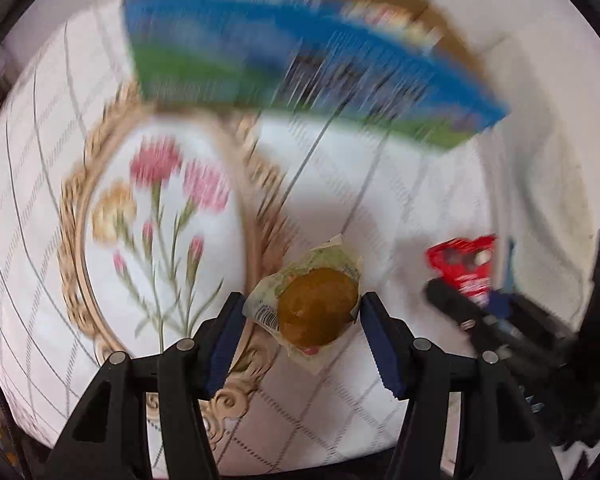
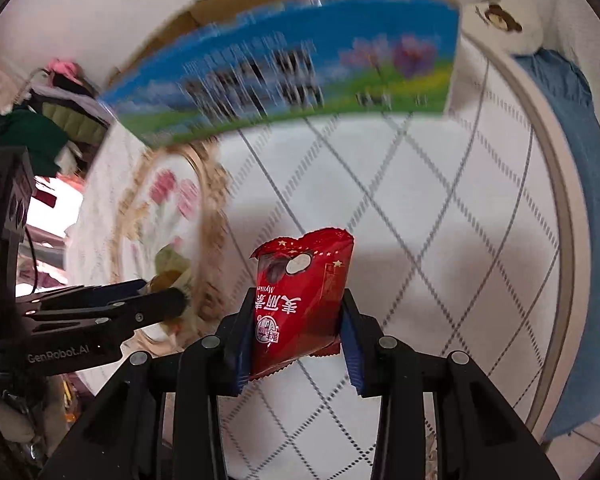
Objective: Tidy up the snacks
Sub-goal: 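Carry the cake and red candy into the box and open both tools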
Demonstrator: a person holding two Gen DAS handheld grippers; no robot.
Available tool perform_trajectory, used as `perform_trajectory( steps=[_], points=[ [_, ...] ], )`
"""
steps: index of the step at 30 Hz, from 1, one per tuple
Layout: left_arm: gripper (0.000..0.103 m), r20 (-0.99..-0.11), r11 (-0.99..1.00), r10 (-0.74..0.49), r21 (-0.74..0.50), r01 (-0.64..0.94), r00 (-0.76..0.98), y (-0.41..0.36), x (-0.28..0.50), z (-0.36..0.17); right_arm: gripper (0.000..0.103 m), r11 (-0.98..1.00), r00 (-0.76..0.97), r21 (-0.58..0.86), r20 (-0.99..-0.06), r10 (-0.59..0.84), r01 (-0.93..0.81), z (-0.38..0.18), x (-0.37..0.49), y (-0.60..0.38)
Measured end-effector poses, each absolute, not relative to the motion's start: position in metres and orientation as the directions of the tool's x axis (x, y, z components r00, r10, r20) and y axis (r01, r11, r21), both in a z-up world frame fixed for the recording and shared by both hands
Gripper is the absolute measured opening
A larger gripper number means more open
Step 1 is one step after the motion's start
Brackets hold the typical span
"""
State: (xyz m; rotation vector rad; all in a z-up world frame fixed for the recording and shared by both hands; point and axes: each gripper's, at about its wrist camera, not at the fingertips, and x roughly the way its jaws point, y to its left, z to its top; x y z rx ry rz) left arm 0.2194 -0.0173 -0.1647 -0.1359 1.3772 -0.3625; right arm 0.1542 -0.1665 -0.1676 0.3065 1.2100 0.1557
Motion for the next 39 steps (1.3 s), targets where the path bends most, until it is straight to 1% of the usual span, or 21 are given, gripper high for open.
perform_trajectory(
  steps=[3, 6, 9, 12, 15, 19, 24, 25, 26, 27, 28, 29, 30, 31, 32, 39],
  points=[
    [0.057, -0.909, 0.927, -0.355, -0.313, 0.208, 0.218, -0.021, 0.248, -0.121, 0.039, 0.943, 0.409, 0.331, -0.866, 0.288, 0.036, -0.135, 0.168, -0.177],
    [0.057, -0.900, 0.937, -0.325, -0.263, 0.232, 0.292, -0.013, 0.279, -0.094, 0.039, 0.945, 0.470, 0.326, -0.839, 0.275, 0.029, -0.104, 0.189, -0.192],
    [0.057, -0.904, 0.954, -0.265, -0.196, 0.226, 0.334, -0.013, 0.306, -0.082, 0.039, 0.949, 0.508, 0.316, -0.821, 0.261, 0.022, -0.086, 0.221, -0.196],
    [0.057, -0.921, 0.966, -0.222, -0.161, 0.204, 0.319, -0.009, 0.342, -0.084, 0.039, 0.953, 0.514, 0.302, -0.819, 0.253, 0.013, -0.073, 0.251, -0.201],
    [0.057, -0.945, 0.972, -0.194, -0.148, 0.183, 0.262, -0.012, 0.379, -0.101, 0.040, 0.954, 0.476, 0.298, -0.841, 0.258, 0.010, -0.083, 0.290, -0.193],
    [0.057, -0.966, 0.977, -0.168, -0.137, 0.164, 0.196, -0.020, 0.400, -0.118, 0.040, 0.948, 0.402, 0.317, -0.872, 0.278, 0.033, -0.111, 0.335, -0.180],
    [0.059, -0.979, 0.977, -0.164, -0.145, 0.154, 0.123, -0.025, 0.419, -0.136, 0.041, 0.940, 0.306, 0.335, -0.903, 0.301, 0.064, -0.139, 0.358, -0.182],
    [0.059, -0.979, 0.977, -0.163, -0.144, 0.154, 0.118, -0.026, 0.419, -0.138, 0.048, 0.940, 0.295, 0.332, -0.908, 0.298, 0.073, -0.142, 0.360, -0.184],
    [0.059, -0.981, 0.978, -0.159, -0.141, 0.152, 0.114, -0.026, 0.419, -0.138, 0.065, 0.940, 0.292, 0.333, -0.909, 0.298, 0.076, -0.144, 0.360, -0.185],
    [0.059, -0.982, 0.980, -0.154, -0.138, 0.143, 0.106, -0.026, 0.419, -0.139, 0.074, 0.941, 0.291, 0.328, -0.911, 0.292, 0.081, -0.145, 0.360, -0.185],
    [0.059, -0.983, 0.981, -0.156, -0.143, 0.131, 0.099, -0.024, 0.419, -0.140, 0.091, 0.942, 0.288, 0.325, -0.913, 0.288, 0.088, -0.145, 0.360, -0.187],
    [0.066, -0.983, 0.981, -0.159, -0.147, 0.123, 0.095, -0.023, 0.419, -0.140, 0.095, 0.940, 0.290, 0.328, -0.912, 0.290, 0.092, -0.144, 0.360, -0.188],
    [0.080, -0.983, 0.983, -0.154, -0.142, 0.120, 0.096, -0.023, 0.419, -0.139, 0.095, 0.942, 0.293, 0.320, -0.915, 0.279, 0.099, -0.143, 0.361, -0.190],
    [0.087, -0.984, 0.983, -0.147, -0.134, 0.123, 0.103, -0.023, 0.418, -0.137, 0.095, 0.950, 0.290, 0.294, -0.923, 0.254, 0.103, -0.141, 0.361, -0.191],
    [0.092, -0.983, 0.984, -0.141, -0.126, 0.128, 0.115, -0.024, 0.417, -0.135, 0.098, 0.957, 0.286, 0.269, -0.930, 0.230, 0.105, -0.139, 0.362, -0.191],
    [0.092, -0.985, 0.988, -0.113, -0.097, 0.121, 0.134, -0.025, 0.412, -0.133, 0.099, 0.985, 0.276, 0.121, -0.957, 0.083, 0.123, -0.132, 0.367, -0.193]
  ],
)
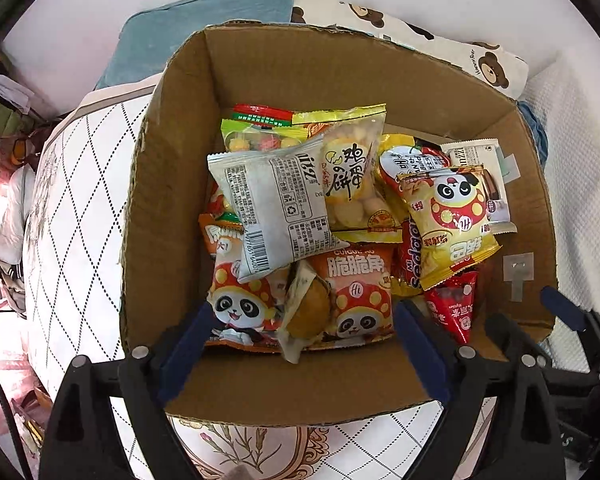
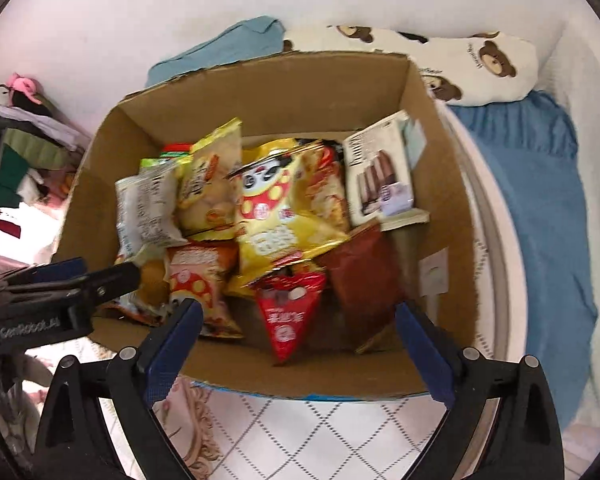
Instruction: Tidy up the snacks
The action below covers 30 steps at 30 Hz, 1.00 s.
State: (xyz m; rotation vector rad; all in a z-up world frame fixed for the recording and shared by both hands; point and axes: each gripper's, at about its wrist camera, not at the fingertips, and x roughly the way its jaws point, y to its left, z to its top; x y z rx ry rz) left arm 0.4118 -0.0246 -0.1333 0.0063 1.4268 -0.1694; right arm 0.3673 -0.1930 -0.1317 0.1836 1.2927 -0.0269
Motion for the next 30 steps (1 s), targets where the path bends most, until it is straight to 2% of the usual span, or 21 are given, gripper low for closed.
perform_trajectory(
  steps=[14, 23, 30],
  points=[
    [0.092, -0.971, 0.991, -0.087, -0.061, 0.121, 0.223, -0.022, 0.397, -0.118, 0.099, 0.987, 0.328, 0.050, -0.945, -0.002, 0.151, -0.116, 0.357, -0.197],
    [0.092, -0.930, 0.992, -0.084, -0.045, 0.118, 0.357, -0.019, 0.363, -0.075, 0.099, 0.990, 0.428, 0.039, -0.904, -0.022, 0.133, -0.078, 0.325, -0.193],
    [0.092, -0.872, 0.994, -0.086, -0.043, 0.099, 0.481, -0.012, 0.310, -0.036, 0.100, 0.992, 0.543, 0.031, -0.838, -0.041, 0.123, -0.032, 0.273, -0.186]
  ],
)
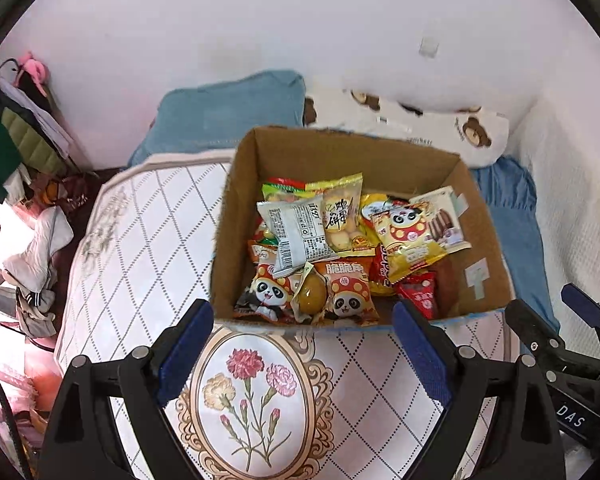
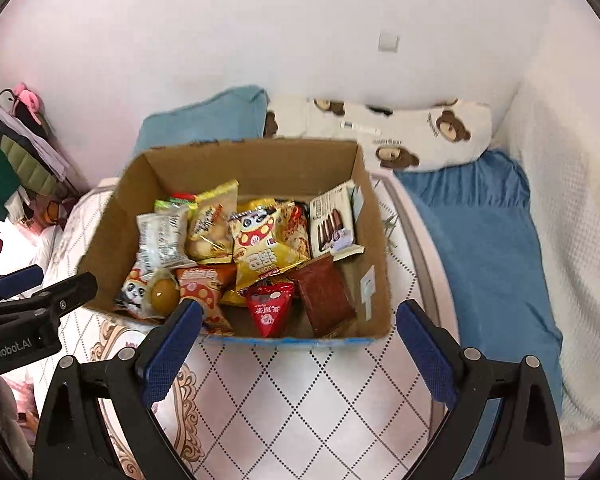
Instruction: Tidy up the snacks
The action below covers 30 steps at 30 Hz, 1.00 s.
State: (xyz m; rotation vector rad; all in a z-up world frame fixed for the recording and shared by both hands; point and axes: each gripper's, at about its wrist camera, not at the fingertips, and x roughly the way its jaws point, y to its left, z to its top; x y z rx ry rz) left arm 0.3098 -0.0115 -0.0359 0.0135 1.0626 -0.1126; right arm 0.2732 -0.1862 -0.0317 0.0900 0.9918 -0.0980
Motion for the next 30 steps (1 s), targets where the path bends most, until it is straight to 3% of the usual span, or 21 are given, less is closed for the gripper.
perform_trajectory(
  steps=[30],
  points=[
    [0.092, -0.704, 0.993, -0.099, -0.024, 0.116, 0.703, 0.006, 0.120, 0.052, 0.103, 0.995, 0.759, 0.014, -0.648, -0.070, 0.104, 0.089, 0.055, -0.162]
  ],
)
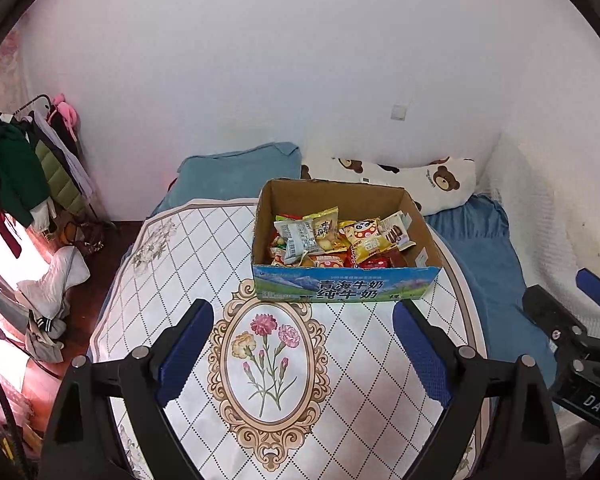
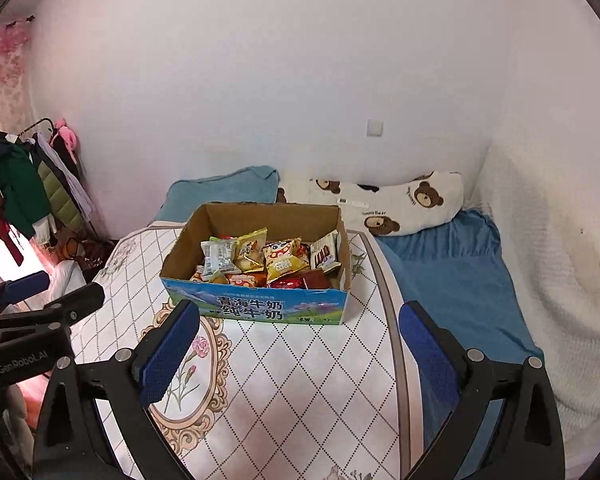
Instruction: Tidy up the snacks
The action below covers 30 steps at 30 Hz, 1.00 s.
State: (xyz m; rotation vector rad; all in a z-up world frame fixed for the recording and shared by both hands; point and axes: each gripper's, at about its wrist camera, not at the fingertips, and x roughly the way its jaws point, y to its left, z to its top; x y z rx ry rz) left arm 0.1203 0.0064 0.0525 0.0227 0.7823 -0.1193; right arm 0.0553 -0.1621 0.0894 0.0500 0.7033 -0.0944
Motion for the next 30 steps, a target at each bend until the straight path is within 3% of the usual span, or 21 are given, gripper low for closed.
perform_trajectory(
  steps=[18, 21, 30],
  points=[
    [0.092, -0.675, 0.997, -0.074, -0.027, 0.075, 0.734, 0.019, 0.112, 0.055, 0.103, 0.995, 0.778, 0.003, -0.624, -0.073, 0.096, 0.103, 0.040, -0.163],
    [0.103, -0.679, 0.996, -0.080, -0.024, 0.087, 0.729, 0.015, 0.115, 0.052, 0.103, 0.995, 0.778, 0.005, -0.624, -0.071, 0.095, 0.103, 0.042, -0.163],
    [0.103, -0.706, 0.995, -0.086, -0.020, 0.102, 0.703, 0.003, 0.137, 0.039, 0.103, 0.993, 0.764, 0.013, -0.640, -0.083, 0.119, 0.084, 0.066, -0.172]
  ],
)
